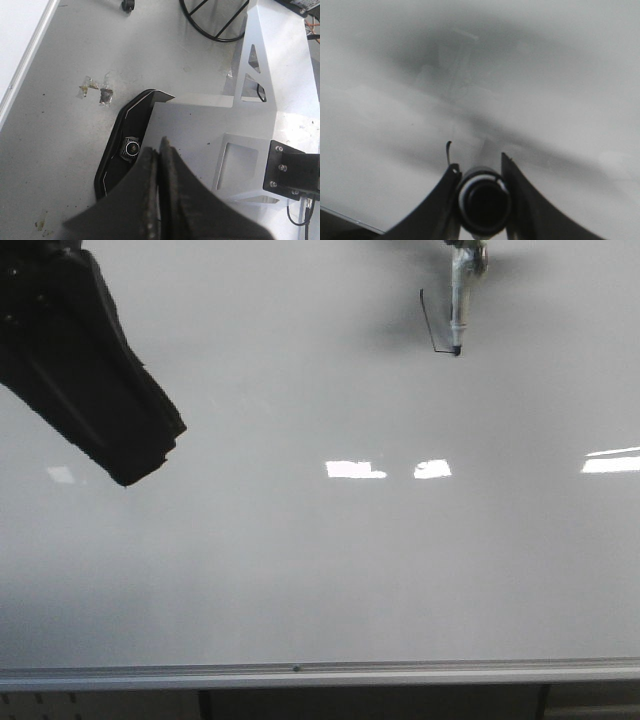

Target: Write number 0 on whiteboard

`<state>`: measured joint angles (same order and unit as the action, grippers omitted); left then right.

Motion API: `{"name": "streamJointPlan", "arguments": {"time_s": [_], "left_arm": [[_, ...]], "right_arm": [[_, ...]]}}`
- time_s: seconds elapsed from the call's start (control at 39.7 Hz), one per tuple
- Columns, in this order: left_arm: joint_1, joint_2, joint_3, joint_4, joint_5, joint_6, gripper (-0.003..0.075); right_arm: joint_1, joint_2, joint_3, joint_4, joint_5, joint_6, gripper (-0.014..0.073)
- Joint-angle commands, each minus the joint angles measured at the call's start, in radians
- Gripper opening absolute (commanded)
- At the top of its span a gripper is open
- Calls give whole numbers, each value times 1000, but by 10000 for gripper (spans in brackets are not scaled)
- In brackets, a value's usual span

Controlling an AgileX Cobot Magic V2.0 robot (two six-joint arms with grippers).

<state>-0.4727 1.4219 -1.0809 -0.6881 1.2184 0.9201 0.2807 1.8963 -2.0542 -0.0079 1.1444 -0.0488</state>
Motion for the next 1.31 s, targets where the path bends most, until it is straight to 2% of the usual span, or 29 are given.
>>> {"name": "streamJointPlan", "arguments": {"time_s": [0.0,0.91,1.28], "left_arm": [[-7,-33,-29,-55,11,1,-20],[-7,-33,-29,-55,11,1,-20],[-7,-33,-29,-55,8,1,-20]], "right_arm": [[-6,-55,-29,-53,-55,-5,-58],[-20,-110,-32,-104,-247,12,-58],[11,-110,-32,-98,-330,15,-58]]}}
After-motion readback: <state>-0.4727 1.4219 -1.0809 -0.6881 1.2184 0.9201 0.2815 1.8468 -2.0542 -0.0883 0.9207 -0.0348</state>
